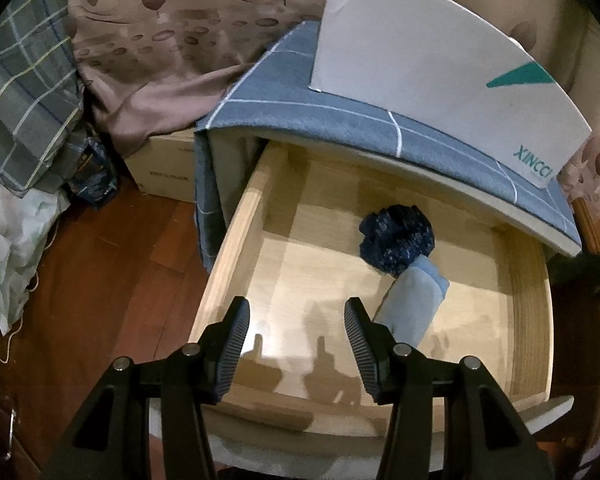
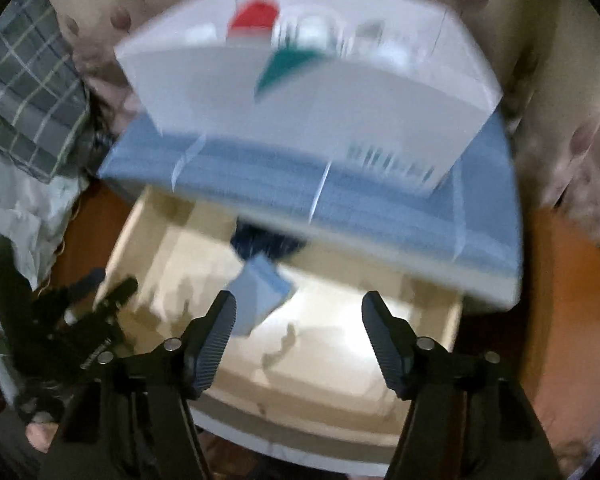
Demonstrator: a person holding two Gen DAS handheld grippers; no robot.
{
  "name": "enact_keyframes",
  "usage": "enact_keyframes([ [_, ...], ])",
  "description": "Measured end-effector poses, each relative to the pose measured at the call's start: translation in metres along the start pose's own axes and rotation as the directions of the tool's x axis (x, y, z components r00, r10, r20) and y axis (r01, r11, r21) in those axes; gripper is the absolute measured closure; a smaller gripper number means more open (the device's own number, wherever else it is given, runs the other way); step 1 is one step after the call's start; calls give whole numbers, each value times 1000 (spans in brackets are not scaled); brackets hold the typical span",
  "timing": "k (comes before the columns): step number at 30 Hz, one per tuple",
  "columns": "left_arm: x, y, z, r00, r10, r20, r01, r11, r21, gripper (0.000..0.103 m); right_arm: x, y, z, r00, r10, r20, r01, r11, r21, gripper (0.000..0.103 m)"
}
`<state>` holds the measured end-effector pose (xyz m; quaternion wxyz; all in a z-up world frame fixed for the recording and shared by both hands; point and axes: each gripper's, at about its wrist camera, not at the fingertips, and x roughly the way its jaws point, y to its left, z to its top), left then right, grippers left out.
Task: Take underwear out of drawer
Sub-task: 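Lower the open right tool into the drawer onto the light blue sock, then close the right tool on the light blue sock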
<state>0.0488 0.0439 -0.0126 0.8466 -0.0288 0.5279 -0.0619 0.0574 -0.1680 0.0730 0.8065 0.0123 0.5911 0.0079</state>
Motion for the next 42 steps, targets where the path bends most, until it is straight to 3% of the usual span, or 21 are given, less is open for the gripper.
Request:
enact_keyframes([
  [4, 2, -4, -1, 997, -57, -42, 59, 996, 61, 53, 45, 8, -15, 995, 48, -82, -43, 997, 56, 45],
  [8, 0, -6, -2, 996, -63, -65, 72, 988, 137, 53, 76, 11, -24, 989, 85, -123, -70, 990, 121, 45],
  [21, 4, 20, -1, 991, -99, -90, 105, 992, 66, 53, 128, 10, -25, 981, 148, -127, -90, 920, 381, 41],
  [26, 6, 20, -1, 989, -104, -103, 111, 992, 57, 53, 141, 18, -19, 982, 121, -142, -57, 920, 387, 38],
  [31, 8, 25, -1, 987, -110, -116, 115, 993, 33, 53, 157, 21, -12, 971, 152, -184, -66, 911, 406, 37],
  [34, 10, 24, -1, 987, -107, -120, 112, 993, 33, 53, 164, 27, -8, 972, 87, -217, -6, 937, 349, 37],
  [37, 10, 21, -2, 988, -101, -120, 106, 994, 40, 53, 170, 27, -9, 962, 86, -259, 9, 939, 343, 47],
  [42, 11, 22, -2, 987, -99, -127, 106, 993, 45, 53, 174, 18, -13, 954, 74, -291, 25, 946, 323, 52],
])
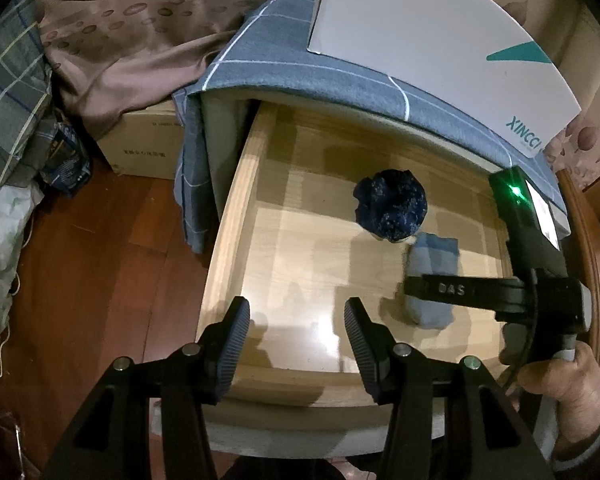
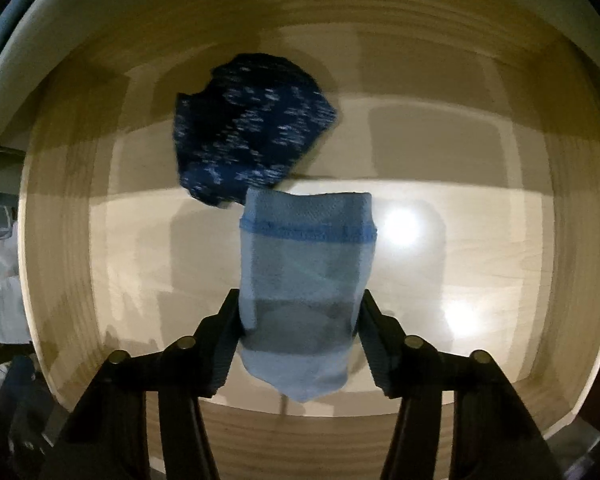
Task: Take underwear out of drawer
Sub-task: 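Close the right tool on the light blue sock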
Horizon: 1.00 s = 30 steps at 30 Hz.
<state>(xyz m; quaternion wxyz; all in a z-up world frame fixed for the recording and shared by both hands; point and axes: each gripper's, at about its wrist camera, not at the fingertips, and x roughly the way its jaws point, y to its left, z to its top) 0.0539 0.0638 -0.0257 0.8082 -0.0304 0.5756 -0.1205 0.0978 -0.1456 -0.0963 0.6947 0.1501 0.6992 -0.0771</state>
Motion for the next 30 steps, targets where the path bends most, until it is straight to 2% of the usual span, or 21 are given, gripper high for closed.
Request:
enact_keyframes([
  [3, 0, 0, 0, 1000, 1, -4, -1, 1000, 4, 53, 2, -3, -2, 999, -41, 0, 41, 999, -22, 52],
  [7, 2, -1, 0, 1000, 3, -10, -3, 1000, 9, 53, 3, -19, -3, 999, -44, -29, 44, 999, -19, 53],
  [15, 5, -6, 0, 1000, 11, -21, -10, 1000, 27, 53, 7, -49, -9, 991, -104, -82, 100, 993, -56, 53],
  [21, 7, -10, 0, 999, 16, -29, -15, 998, 55, 53, 11, -55, -9, 982, -161, -98, 150, 982, -110, 54],
  [26, 11, -23, 0, 999, 28, -44, -22, 991, 130, 53, 11, -50, -10, 972, -216, -89, 200, 967, -157, 56],
  [30, 13, -41, -1, 998, 55, -37, -45, 972, 231, 53, 14, -38, -15, 968, -237, -84, 218, 958, -186, 57],
])
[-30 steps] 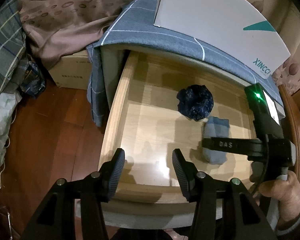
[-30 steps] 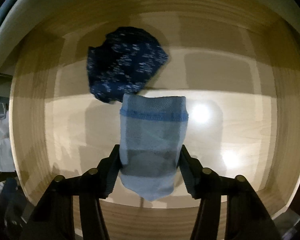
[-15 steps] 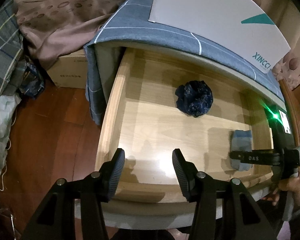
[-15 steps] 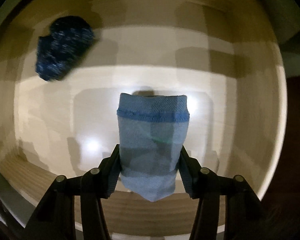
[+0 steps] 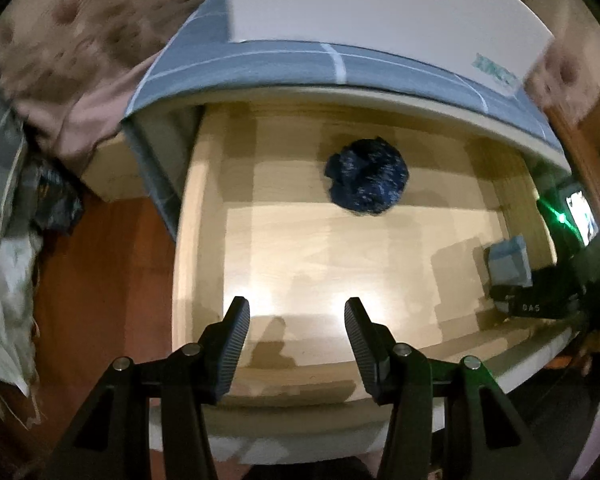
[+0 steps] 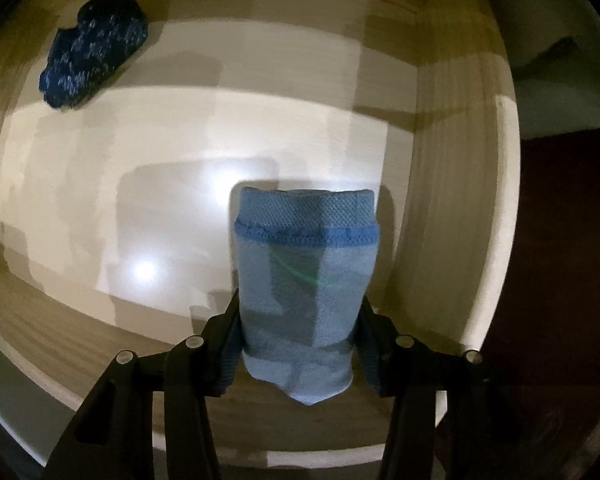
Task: Take underwear out of drawer
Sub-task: 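Close the right tool on the light blue sock, then grasp the navy floral underwear with the left tool while the right tool holds the blue sock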
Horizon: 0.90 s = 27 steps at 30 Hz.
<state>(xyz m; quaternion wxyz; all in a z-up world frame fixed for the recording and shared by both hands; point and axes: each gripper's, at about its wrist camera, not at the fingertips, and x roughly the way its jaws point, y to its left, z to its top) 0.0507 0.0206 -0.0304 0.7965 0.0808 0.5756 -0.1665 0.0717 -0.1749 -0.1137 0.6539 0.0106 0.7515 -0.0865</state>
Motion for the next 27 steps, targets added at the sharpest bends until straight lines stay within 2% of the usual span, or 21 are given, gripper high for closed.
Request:
enact_keyframes([
  [4, 2, -18, 6, 999, 26, 21, -28, 991, 134, 53, -1, 5, -2, 1000, -15, 6, 16, 999, -39, 57],
  [6, 3, -25, 8, 998, 47, 48, -56, 979, 194, 53, -3, 1, 2, 1000, 7, 11, -7, 1000, -28, 57],
  [9, 9, -38, 10, 993, 81, 84, -103, 948, 302, 53, -5, -10, 2, 1000, 26, 17, -25, 999, -21, 59],
  [13, 22, -49, 19, 998, 28, 50, -46, 912, 407, 53, -3, -11, -2, 1000, 18, 26, -18, 1000, -19, 59],
  [15, 26, -56, 25, 998, 22, 53, -44, 889, 456, 53, -3, -34, -32, 1000, 11, 27, -10, 999, -31, 57],
  [18, 36, -66, 38, 999, 0, 35, -18, 855, 518, 53, -4, -34, -43, 999, 21, 39, -20, 999, -37, 57],
  [22, 48, -78, 50, 1000, -12, 25, -5, 799, 602, 53, 7, -54, -44, 999, 29, 44, -28, 999, -29, 57],
  [27, 65, -92, 54, 1000, -14, -10, 17, 732, 681, 53, 8, -61, -43, 998, 41, 53, -39, 999, -23, 57],
])
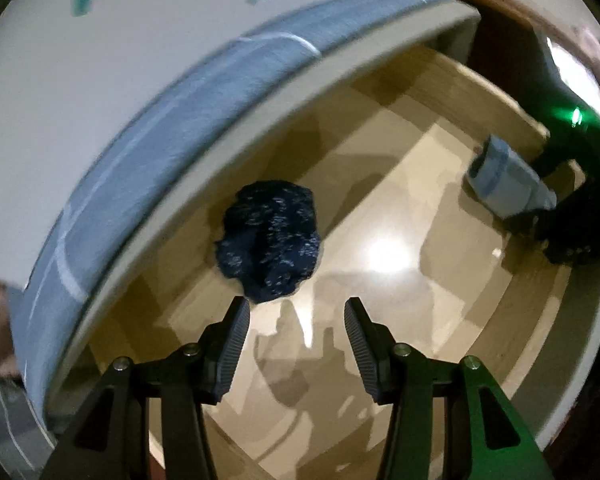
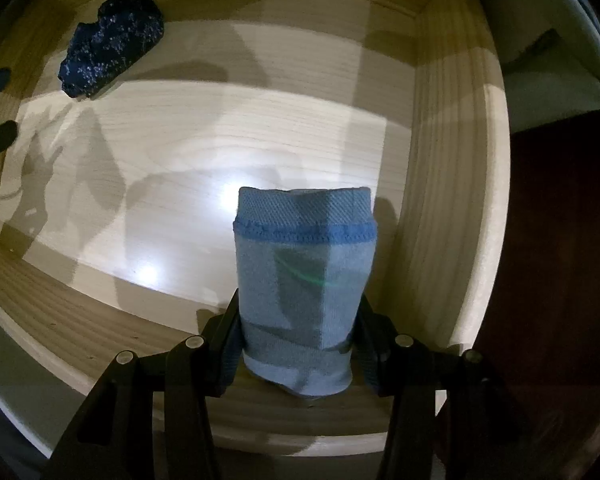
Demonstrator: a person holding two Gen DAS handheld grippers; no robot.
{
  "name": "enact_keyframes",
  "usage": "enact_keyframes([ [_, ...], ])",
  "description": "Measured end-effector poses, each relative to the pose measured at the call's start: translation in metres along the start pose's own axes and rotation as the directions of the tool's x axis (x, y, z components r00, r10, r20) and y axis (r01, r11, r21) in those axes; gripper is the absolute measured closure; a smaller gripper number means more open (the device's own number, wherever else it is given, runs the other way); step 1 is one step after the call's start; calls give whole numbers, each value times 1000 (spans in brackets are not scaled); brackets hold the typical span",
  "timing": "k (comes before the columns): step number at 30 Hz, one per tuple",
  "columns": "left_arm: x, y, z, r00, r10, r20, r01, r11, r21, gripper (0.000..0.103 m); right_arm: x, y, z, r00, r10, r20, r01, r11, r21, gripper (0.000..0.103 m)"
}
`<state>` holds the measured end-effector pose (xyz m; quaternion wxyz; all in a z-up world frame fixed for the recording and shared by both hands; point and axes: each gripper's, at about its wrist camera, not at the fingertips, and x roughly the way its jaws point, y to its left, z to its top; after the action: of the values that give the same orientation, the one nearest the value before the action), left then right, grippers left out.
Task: Take underwear out of drawer
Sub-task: 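Grasp the navy floral underwear with the left tool while the right tool holds the blue sock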
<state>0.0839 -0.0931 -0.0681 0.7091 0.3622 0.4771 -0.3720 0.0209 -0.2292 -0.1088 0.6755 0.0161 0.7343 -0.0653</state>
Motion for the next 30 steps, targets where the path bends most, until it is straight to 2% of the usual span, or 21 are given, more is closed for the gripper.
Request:
enact_keyframes([
  [6, 20, -7, 10, 999, -4, -38, 6, 998, 63, 53, -8, -6, 6, 1000, 20, 4, -21, 999, 26, 57],
  [12, 33, -8, 24, 999, 39, -26, -37, 995, 89, 53, -7, -7, 13, 1000, 22, 6, -22, 999, 25, 57],
  [14, 40, -8, 27, 999, 34, -33, -31, 996, 87, 53, -6, -7, 14, 1000, 20, 8, -20, 1000, 19, 57],
  [20, 60, -11, 33, 995, 94, -43, -88, 989, 122, 53, -16, -3, 5, 1000, 18, 17, -18, 1000, 2, 57],
  [22, 64, -10, 36, 995, 92, -46, -87, 990, 112, 61, -19, -3, 2, 1000, 20, 20, -20, 1000, 4, 57],
  [23, 66, -9, 37, 995, 90, -50, -84, 991, 105, 72, -19, -2, 2, 1000, 18, 20, -18, 1000, 5, 57],
  [30, 74, -8, 45, 992, 114, -58, -109, 991, 82, 86, -23, -2, -2, 1000, 16, 22, -16, 1000, 1, 57],
])
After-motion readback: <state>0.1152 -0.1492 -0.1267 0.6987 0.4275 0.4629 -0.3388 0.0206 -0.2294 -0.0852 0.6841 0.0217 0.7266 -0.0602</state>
